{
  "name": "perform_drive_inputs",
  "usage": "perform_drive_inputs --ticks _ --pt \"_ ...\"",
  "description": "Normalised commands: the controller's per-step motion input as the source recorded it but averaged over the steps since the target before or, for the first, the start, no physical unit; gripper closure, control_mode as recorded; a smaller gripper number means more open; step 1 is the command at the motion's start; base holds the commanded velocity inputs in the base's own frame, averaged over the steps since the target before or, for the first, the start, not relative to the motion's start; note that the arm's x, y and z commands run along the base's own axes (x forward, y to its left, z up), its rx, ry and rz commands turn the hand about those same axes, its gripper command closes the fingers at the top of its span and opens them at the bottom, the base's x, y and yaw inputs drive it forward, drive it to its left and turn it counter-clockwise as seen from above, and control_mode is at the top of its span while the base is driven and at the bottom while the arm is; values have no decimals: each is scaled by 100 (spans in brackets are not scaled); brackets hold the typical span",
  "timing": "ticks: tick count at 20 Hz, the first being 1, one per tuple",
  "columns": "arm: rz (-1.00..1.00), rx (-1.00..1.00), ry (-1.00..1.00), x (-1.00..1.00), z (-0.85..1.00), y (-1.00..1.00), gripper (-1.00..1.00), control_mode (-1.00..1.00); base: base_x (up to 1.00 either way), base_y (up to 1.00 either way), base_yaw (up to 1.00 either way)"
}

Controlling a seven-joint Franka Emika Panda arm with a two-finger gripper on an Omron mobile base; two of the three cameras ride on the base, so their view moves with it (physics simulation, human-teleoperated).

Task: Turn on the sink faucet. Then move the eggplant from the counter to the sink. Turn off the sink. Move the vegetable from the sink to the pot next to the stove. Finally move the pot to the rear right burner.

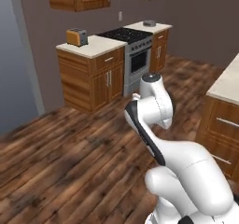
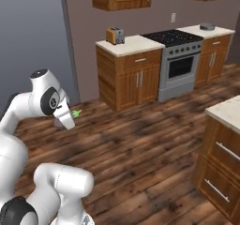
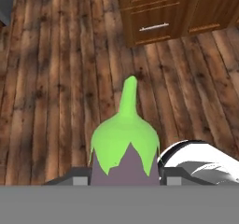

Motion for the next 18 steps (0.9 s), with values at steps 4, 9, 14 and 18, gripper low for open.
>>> perform_drive_inputs --ticks 4,9,14,18 --pt "0 0 0 0 0 0 100 100 100 2 -22" --pt "0 0 0 0 0 0 100 100 100 0 -16" --pt "0 0 0 0 0 0 100 100 100 0 -14" --pt "0 0 0 0 0 0 100 100 100 0 -12"
